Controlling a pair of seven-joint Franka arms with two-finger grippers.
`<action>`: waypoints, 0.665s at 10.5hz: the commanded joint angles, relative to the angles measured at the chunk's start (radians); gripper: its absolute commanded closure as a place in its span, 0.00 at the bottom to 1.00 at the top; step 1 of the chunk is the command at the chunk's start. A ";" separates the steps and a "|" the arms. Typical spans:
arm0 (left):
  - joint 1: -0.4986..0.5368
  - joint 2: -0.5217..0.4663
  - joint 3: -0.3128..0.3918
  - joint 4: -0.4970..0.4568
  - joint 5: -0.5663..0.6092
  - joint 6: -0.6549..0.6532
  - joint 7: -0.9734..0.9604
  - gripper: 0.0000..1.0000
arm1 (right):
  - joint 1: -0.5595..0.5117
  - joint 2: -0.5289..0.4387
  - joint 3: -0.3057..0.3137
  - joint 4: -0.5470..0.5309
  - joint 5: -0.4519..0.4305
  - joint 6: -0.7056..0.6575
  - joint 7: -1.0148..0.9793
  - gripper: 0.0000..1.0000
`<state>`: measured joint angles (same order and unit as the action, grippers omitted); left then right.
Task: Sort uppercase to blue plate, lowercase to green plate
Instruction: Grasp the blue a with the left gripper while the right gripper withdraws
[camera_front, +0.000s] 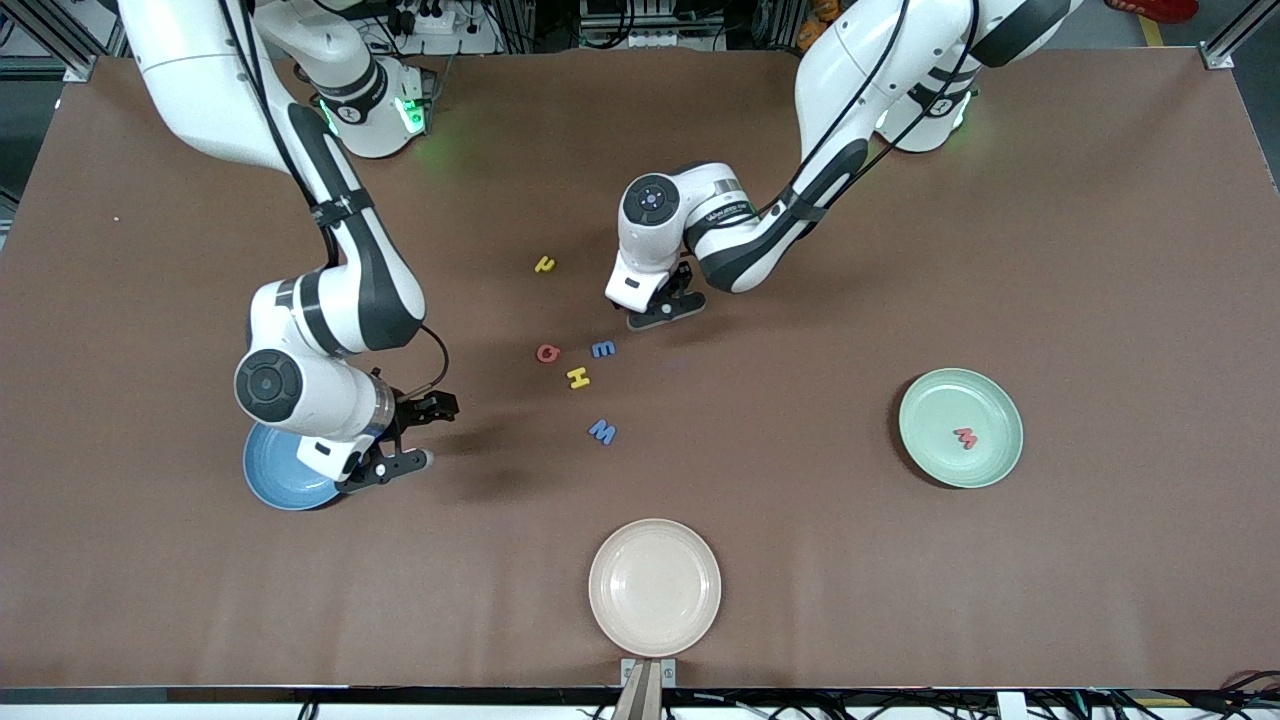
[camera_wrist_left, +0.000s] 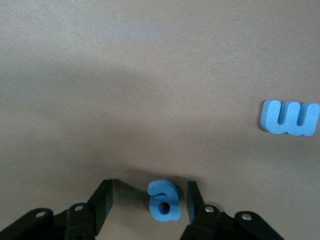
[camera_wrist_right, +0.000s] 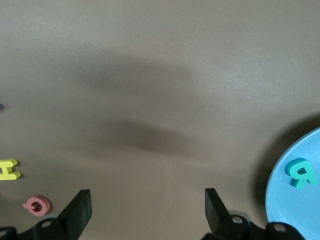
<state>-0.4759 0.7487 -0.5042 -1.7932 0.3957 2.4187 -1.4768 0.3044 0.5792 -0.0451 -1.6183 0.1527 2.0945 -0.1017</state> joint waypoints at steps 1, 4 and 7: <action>-0.010 0.015 0.006 0.009 0.034 0.020 -0.034 0.41 | 0.007 -0.036 -0.002 -0.041 0.015 0.012 0.028 0.00; -0.013 0.015 0.006 0.009 0.035 0.028 -0.033 0.87 | 0.039 -0.036 -0.002 -0.043 0.015 0.012 0.100 0.00; 0.005 -0.008 0.012 0.005 0.045 0.023 -0.025 1.00 | 0.045 -0.035 -0.002 -0.043 0.015 0.012 0.123 0.00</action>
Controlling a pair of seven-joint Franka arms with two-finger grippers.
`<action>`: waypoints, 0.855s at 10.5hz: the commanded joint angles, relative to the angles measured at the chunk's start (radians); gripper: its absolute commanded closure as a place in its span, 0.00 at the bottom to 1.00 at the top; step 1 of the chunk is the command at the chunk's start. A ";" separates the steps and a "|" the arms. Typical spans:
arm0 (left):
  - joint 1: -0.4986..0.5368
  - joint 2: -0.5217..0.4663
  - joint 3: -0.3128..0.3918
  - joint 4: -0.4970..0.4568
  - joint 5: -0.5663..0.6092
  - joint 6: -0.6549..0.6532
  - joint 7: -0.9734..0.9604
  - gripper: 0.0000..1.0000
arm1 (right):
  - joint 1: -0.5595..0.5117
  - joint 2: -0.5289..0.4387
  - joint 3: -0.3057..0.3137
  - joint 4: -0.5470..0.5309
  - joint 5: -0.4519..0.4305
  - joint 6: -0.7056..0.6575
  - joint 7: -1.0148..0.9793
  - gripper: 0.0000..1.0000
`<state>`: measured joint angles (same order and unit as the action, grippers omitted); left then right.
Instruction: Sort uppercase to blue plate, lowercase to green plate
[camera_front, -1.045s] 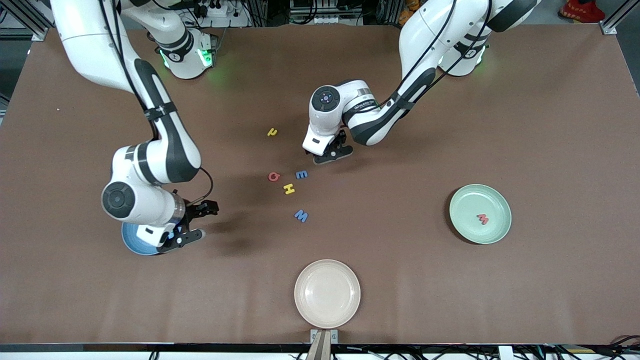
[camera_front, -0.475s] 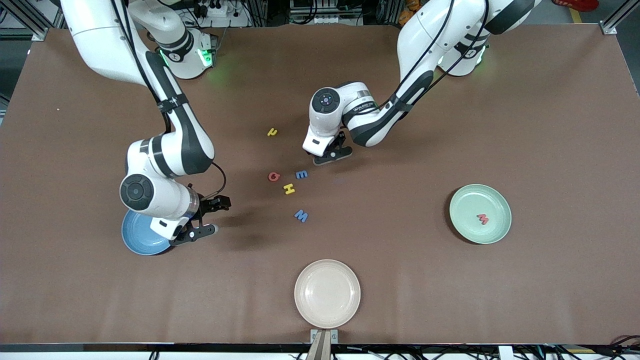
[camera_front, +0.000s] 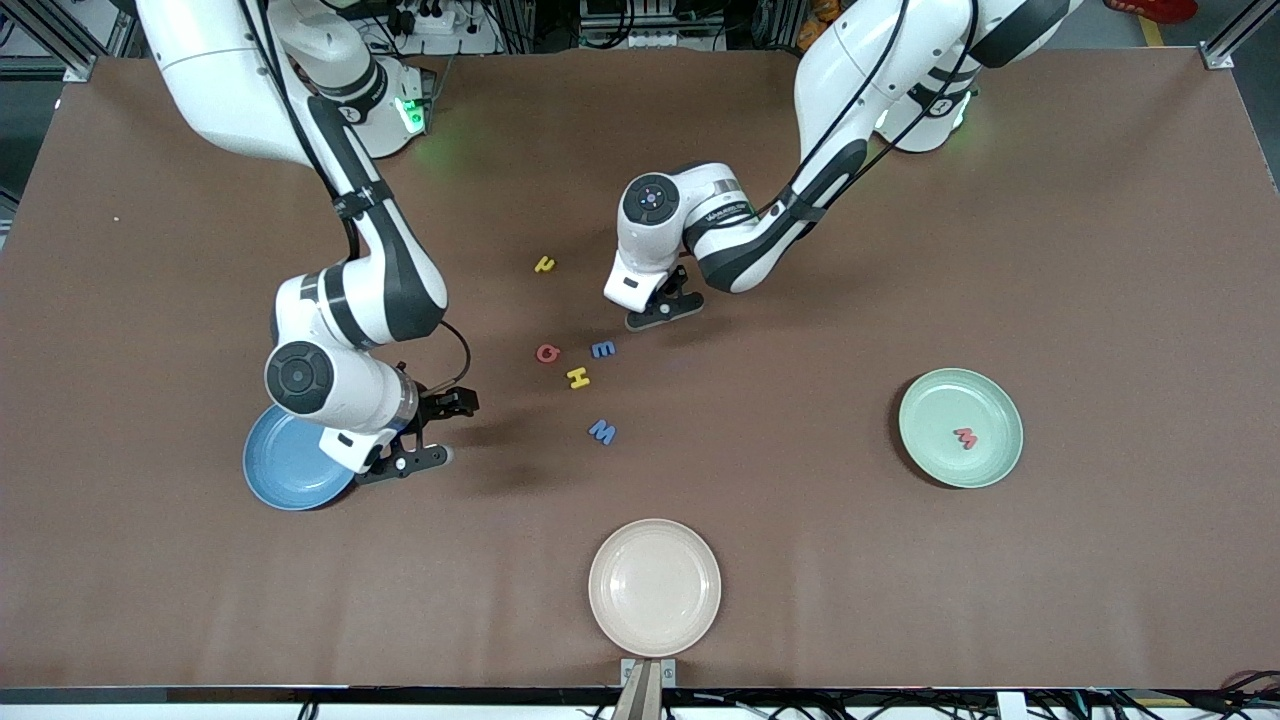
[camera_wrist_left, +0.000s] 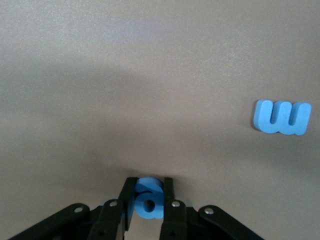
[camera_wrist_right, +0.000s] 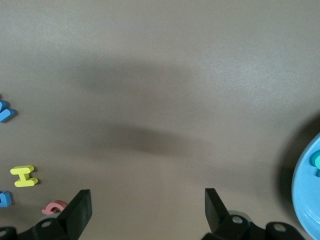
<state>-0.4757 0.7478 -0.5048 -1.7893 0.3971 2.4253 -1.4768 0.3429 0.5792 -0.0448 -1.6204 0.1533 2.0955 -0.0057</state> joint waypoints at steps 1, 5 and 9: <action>0.021 -0.036 0.012 -0.002 0.045 0.005 -0.017 1.00 | 0.027 -0.036 -0.003 -0.041 0.014 0.011 0.056 0.00; 0.165 -0.191 0.003 0.002 0.031 -0.103 0.180 1.00 | 0.093 -0.035 -0.004 -0.041 0.012 0.023 0.196 0.00; 0.426 -0.213 -0.020 -0.001 0.012 -0.134 0.537 1.00 | 0.183 -0.019 -0.004 -0.046 0.003 0.073 0.347 0.00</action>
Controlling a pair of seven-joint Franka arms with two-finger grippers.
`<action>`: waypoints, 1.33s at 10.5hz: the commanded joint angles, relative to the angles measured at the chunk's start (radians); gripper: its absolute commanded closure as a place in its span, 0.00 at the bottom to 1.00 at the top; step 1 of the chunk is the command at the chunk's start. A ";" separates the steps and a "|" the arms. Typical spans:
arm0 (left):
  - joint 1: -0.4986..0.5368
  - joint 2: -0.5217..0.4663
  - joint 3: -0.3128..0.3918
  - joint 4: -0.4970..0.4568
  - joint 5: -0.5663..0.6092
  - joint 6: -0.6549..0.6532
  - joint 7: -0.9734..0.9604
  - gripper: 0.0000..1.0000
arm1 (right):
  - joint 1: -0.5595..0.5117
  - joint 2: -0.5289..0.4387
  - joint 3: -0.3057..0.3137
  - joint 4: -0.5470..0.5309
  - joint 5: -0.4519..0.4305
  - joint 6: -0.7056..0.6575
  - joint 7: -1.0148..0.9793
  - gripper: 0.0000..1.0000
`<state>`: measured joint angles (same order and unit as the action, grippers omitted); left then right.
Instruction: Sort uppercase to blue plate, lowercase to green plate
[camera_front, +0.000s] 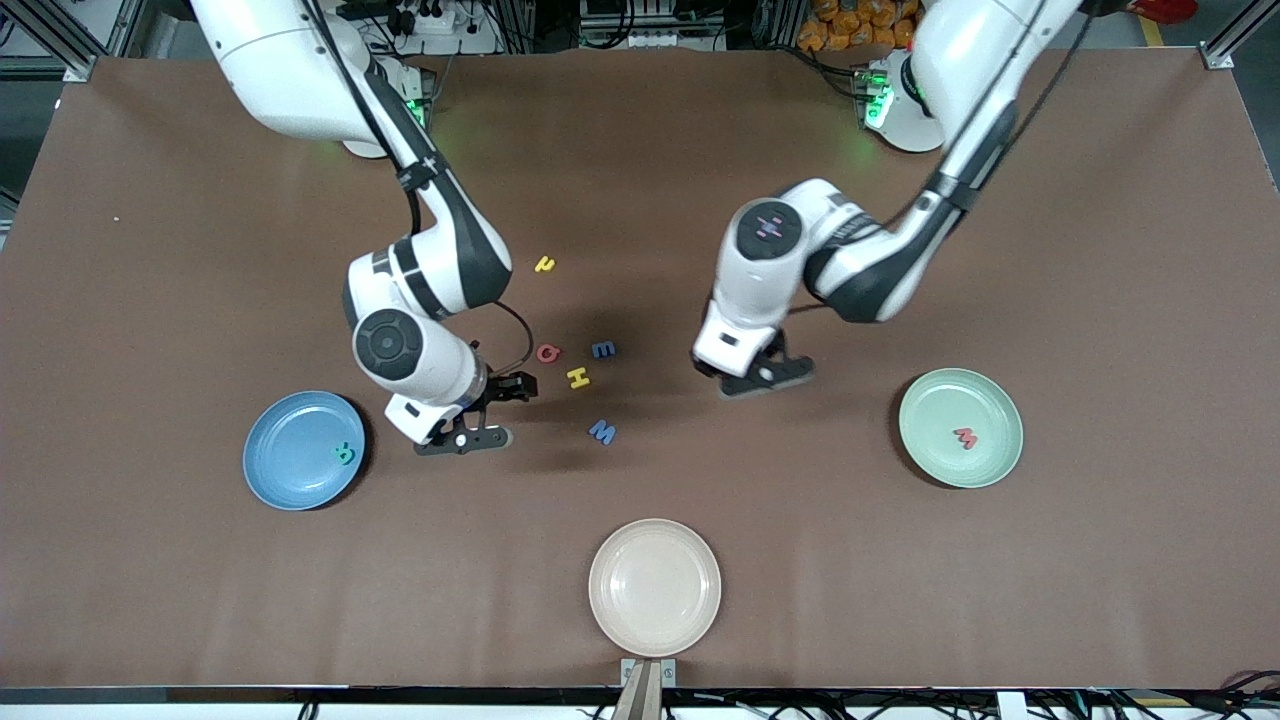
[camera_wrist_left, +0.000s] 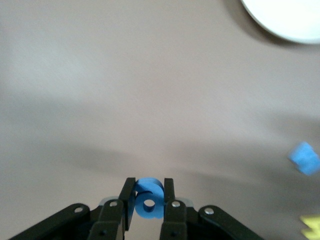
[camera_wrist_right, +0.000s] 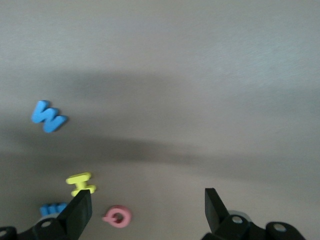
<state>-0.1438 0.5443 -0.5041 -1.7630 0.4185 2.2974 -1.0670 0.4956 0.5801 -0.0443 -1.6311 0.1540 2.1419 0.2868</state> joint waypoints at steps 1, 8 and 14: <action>0.148 -0.004 -0.021 -0.026 -0.009 -0.006 0.204 1.00 | 0.049 -0.020 -0.005 -0.062 0.001 0.070 0.069 0.00; 0.472 0.101 -0.016 0.008 -0.004 0.004 0.742 1.00 | 0.169 0.013 -0.012 -0.193 -0.042 0.293 0.182 0.00; 0.481 0.138 -0.010 0.043 -0.001 0.004 0.730 0.00 | 0.196 0.092 -0.013 -0.173 -0.106 0.374 0.276 0.00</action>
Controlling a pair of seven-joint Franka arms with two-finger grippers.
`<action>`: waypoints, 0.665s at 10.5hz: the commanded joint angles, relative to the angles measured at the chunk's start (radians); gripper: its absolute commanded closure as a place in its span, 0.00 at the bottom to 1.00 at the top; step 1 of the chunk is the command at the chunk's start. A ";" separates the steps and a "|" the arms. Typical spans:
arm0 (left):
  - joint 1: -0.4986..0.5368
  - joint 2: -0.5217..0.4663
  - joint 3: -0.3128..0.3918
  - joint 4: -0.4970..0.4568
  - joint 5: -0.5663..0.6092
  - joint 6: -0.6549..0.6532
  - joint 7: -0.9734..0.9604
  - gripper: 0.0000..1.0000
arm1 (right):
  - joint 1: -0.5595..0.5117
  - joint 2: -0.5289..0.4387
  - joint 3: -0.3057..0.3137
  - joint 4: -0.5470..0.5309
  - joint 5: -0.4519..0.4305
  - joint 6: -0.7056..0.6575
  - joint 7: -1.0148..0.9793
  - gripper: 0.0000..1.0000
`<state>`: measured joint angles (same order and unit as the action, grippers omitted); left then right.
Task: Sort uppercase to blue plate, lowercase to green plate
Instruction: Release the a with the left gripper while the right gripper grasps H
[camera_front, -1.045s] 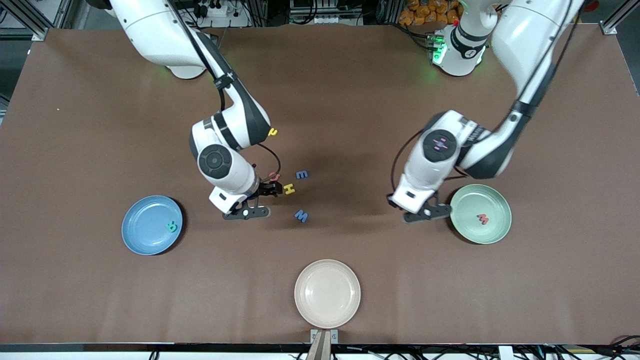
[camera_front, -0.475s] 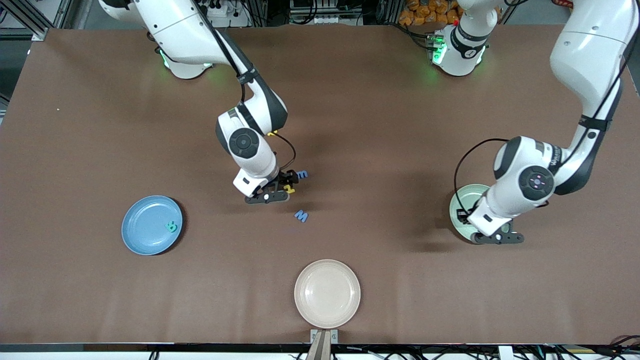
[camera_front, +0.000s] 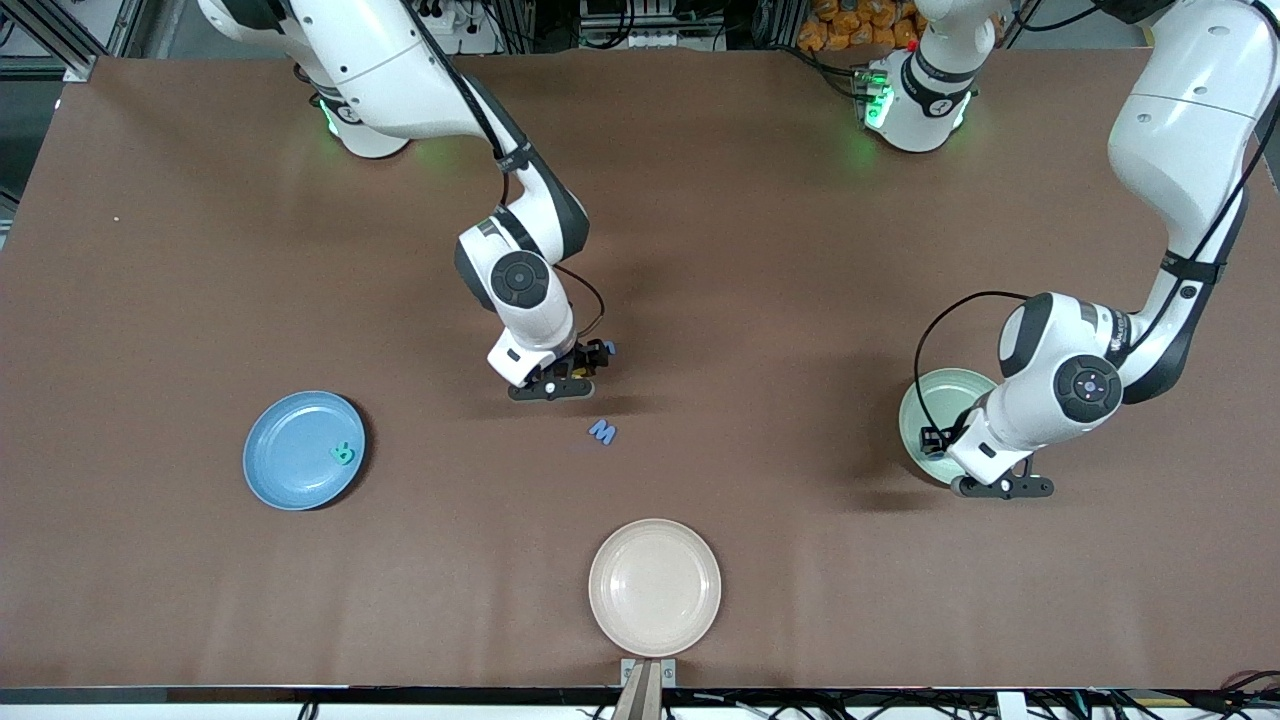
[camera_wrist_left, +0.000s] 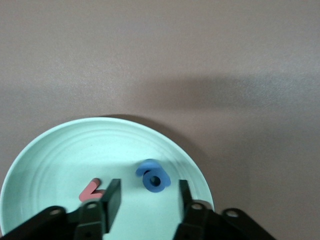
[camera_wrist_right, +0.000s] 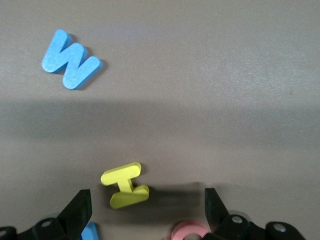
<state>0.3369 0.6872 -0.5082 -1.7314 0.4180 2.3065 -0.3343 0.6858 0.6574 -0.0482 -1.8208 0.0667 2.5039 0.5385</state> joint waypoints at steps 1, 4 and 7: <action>0.001 -0.014 -0.006 0.012 0.002 -0.007 0.001 0.00 | 0.005 0.017 -0.009 0.020 -0.021 0.012 0.024 0.00; -0.010 -0.052 -0.013 0.010 -0.004 -0.038 -0.005 0.00 | 0.005 0.021 -0.009 0.028 -0.025 0.010 0.021 0.00; -0.010 -0.063 -0.026 0.012 -0.008 -0.070 -0.008 0.00 | 0.011 0.039 -0.009 0.050 -0.025 0.009 0.018 0.00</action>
<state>0.3294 0.6516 -0.5336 -1.7104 0.4180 2.2665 -0.3353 0.6875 0.6696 -0.0532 -1.8082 0.0570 2.5142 0.5391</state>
